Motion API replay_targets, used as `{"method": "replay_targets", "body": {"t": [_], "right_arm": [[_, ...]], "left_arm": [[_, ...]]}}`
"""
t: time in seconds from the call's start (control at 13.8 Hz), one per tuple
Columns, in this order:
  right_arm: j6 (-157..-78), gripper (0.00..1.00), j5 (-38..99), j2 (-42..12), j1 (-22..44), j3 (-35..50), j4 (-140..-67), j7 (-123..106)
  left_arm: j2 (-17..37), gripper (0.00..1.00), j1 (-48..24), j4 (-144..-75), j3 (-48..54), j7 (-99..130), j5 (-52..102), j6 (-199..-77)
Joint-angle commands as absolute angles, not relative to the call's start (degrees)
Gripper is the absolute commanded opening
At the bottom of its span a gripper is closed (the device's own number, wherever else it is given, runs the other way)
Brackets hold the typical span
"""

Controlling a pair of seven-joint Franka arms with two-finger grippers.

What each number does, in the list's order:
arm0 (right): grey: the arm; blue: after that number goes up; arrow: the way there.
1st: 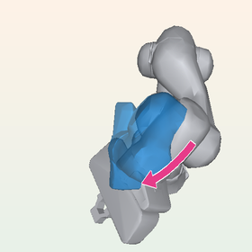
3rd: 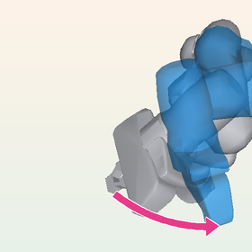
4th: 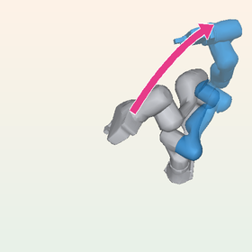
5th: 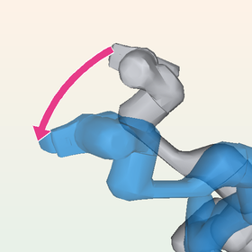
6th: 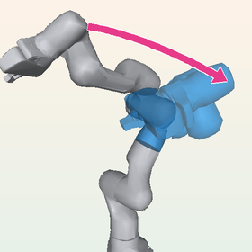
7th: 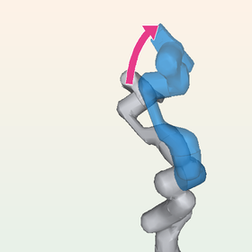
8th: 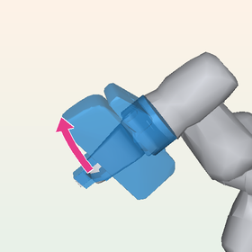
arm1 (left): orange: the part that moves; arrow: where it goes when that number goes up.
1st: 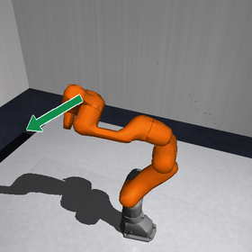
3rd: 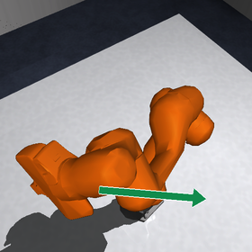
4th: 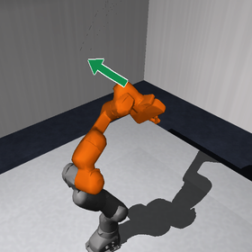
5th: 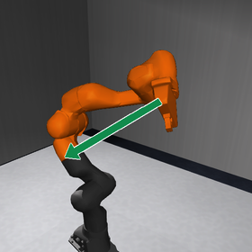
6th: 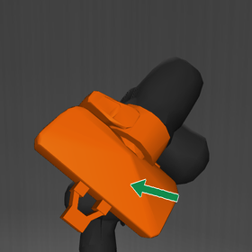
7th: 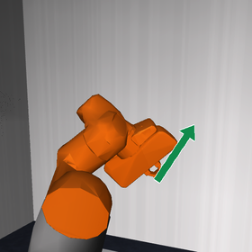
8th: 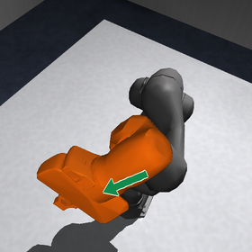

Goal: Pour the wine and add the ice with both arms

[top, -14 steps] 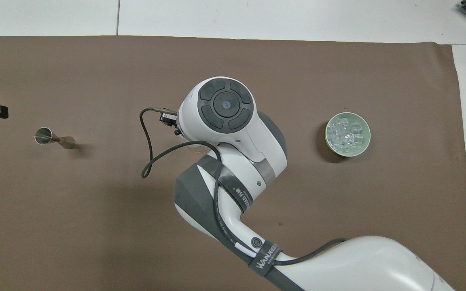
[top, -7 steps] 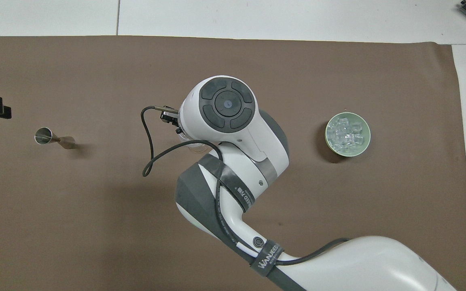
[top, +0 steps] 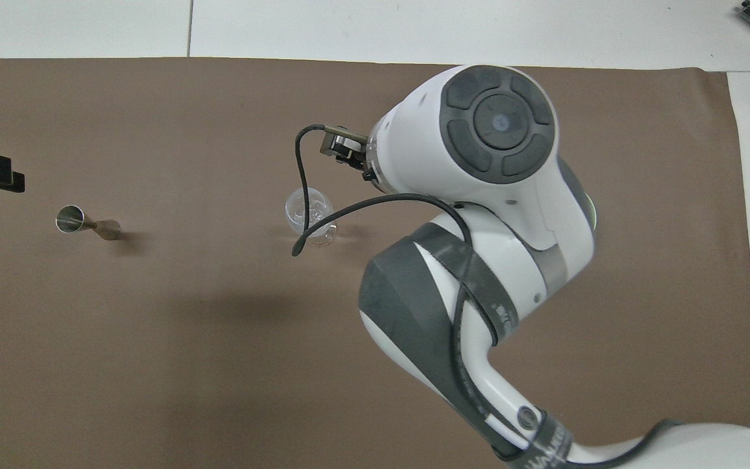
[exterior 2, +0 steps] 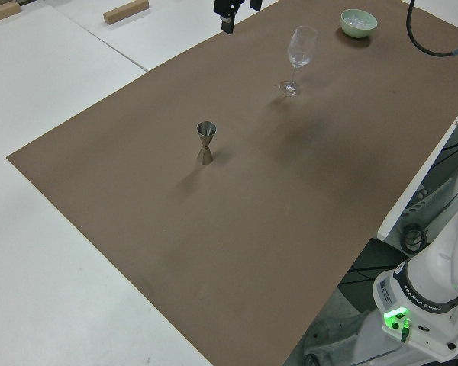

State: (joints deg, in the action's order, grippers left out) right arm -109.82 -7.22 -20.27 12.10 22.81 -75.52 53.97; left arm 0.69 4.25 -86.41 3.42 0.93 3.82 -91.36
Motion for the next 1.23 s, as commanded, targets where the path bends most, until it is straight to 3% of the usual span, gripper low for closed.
{"method": "replay_targets", "body": {"t": [0.0, 0.22, 0.58, 0.87, 1.16], "right_arm": [[-106.4, 1.0, -7.5, -11.0, 5.7, 23.5, -84.4, 47.8], [-101.9, 1.0, -6.6, -4.8, 0.3, 23.5, -88.2, 41.7], [-91.3, 1.0, -2.8, -1.3, -5.2, 23.4, -88.2, 33.9], [-87.4, 1.0, -2.7, 0.1, -4.2, 20.8, -88.6, 31.7], [-86.6, 1.0, -1.6, 2.3, 5.2, 6.9, -90.3, 21.9]], "left_arm": [[0.8, 1.0, 4.3, -86.1, 3.3, 0.4, 3.8, -90.4], [0.6, 1.0, 4.7, -86.0, 3.3, 0.4, 3.8, -90.4], [0.4, 1.0, 4.5, -86.0, 3.1, 0.4, 3.7, -89.3], [0.5, 1.0, 5.0, -86.0, 3.0, 0.4, 3.5, -89.2], [0.5, 1.0, 4.9, -86.0, 3.1, 0.2, 2.6, -88.9]]}}
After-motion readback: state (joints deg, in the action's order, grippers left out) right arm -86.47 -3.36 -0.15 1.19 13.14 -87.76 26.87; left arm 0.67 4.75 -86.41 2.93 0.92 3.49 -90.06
